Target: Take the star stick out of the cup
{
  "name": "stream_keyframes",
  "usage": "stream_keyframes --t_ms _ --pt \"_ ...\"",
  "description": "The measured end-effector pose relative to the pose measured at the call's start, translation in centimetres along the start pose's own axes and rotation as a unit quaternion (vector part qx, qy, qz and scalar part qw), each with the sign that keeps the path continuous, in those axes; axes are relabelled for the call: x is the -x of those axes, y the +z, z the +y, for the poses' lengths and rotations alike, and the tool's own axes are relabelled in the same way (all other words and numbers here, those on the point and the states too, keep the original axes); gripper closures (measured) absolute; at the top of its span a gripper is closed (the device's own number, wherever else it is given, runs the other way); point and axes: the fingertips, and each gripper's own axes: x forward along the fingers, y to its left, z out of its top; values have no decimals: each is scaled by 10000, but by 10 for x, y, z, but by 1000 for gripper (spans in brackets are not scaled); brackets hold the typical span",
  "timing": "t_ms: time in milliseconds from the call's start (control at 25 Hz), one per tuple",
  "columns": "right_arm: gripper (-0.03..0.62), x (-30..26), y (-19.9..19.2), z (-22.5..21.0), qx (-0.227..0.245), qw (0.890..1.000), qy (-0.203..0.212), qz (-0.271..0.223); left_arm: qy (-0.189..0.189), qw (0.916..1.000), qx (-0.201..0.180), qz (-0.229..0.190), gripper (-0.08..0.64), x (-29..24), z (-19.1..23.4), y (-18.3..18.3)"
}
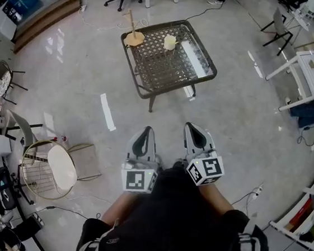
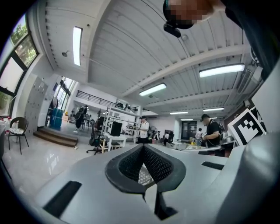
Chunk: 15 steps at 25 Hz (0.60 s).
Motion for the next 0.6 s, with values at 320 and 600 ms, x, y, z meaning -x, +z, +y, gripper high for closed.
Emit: stream_keyframes --t_ms 320,600 --pt "583 -20 -6 -3 2 9996 -263 49 -209 9998 22 34 545 -9 13 -8" --pt "583 -57 -5 -33 -34 9996 -258 124 -145 9999 56 46 545 -52 21 -10"
